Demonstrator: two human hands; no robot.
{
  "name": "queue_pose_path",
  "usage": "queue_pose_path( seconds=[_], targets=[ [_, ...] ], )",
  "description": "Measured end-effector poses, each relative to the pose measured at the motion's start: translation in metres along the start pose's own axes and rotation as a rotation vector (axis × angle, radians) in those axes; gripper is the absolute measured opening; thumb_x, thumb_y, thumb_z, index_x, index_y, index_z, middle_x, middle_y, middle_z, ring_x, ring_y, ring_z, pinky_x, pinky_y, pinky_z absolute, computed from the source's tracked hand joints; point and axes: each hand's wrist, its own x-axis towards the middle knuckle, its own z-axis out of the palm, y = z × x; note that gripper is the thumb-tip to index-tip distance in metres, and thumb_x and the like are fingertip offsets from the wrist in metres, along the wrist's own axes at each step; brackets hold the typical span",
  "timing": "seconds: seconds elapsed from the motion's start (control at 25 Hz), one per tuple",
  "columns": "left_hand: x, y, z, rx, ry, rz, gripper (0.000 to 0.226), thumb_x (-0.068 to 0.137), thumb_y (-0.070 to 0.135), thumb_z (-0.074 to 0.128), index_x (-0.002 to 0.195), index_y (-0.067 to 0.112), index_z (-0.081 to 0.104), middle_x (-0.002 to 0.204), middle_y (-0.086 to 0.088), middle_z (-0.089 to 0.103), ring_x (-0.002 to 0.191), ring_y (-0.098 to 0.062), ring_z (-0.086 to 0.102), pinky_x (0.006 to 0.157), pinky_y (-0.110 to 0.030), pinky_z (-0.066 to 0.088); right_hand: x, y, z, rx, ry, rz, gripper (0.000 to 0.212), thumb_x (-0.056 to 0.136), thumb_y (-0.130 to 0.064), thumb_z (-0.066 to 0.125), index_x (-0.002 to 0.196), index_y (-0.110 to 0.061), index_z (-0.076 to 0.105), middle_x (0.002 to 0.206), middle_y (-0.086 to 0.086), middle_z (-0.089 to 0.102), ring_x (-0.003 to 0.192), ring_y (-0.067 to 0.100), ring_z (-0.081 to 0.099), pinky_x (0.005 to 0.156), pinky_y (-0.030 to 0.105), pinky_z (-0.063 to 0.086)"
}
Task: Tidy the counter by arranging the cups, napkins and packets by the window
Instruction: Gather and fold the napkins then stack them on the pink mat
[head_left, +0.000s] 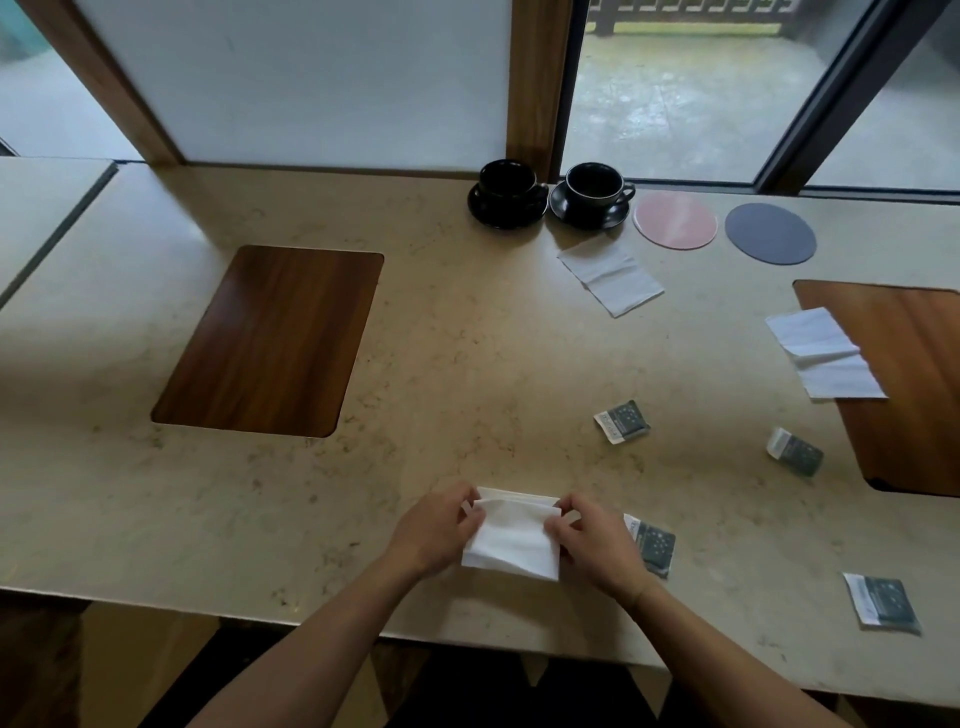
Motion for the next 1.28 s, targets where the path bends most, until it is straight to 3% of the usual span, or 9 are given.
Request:
queue_pose_path(
  seconds=[0.16,0.32,0.64,1.12,1.28],
  targets=[
    [0.005,-0.002,0.003,0.050,0.047,-0.012,0.014,0.094,0.037,0.048,0.100,0.027,0.056,0.097,0.004,0.069,0.082,-0.015,0.062,0.071,-0.035,0.054,0.001,0.004,0.005,-0.063,0.058,-0.007,0.008,0.090,-0.033,0.057,0.098,-0.030,0.057,0.072,-0.006,0.070,0.069,0.007,0.067,0.074,0.041,0.057],
    [0.009,-0.002,0.005,0.073,0.065,-0.010,0.015,0.093,0.038,0.050,0.099,0.026,0.058,0.097,0.005,0.070,0.083,-0.015,0.063,0.070,-0.033,0.053,0.002,0.005,0.008,-0.113,0.101,-0.015,0.009,0.090,-0.033,0.058,0.098,-0.031,0.056,0.081,-0.007,0.069,0.076,0.012,0.065,0.075,0.040,0.056],
    [0.013,0.004,0.004,0.104,0.093,-0.027,0.019,0.091,0.038,0.052,0.102,0.024,0.058,0.097,0.005,0.068,0.078,-0.011,0.054,0.062,-0.027,0.037,0.010,0.008,0.011,-0.156,0.166,0.010,0.007,0.089,-0.042,0.057,0.089,-0.036,0.053,0.091,-0.005,0.067,0.083,0.014,0.062,0.074,0.039,0.057],
    [0.012,0.007,0.001,0.131,0.101,-0.022,0.027,0.090,0.044,0.053,0.111,0.027,0.046,0.082,0.010,0.060,0.069,-0.012,0.057,0.055,-0.026,0.039,0.008,0.005,0.010,-0.363,0.232,-0.060,0.021,0.091,-0.040,0.052,0.109,-0.033,0.044,0.104,-0.002,0.066,0.087,0.022,0.064,0.069,0.038,0.054],
    [0.019,0.005,-0.003,0.113,0.158,0.001,0.032,0.089,0.046,0.055,0.115,0.027,0.050,0.078,0.009,0.060,0.067,-0.012,0.059,0.060,-0.028,0.050,0.005,0.002,0.004,-0.448,0.256,-0.058,0.028,0.092,-0.048,0.045,0.115,-0.032,0.043,0.095,-0.001,0.070,0.083,0.024,0.067,0.070,0.038,0.056]
  ],
)
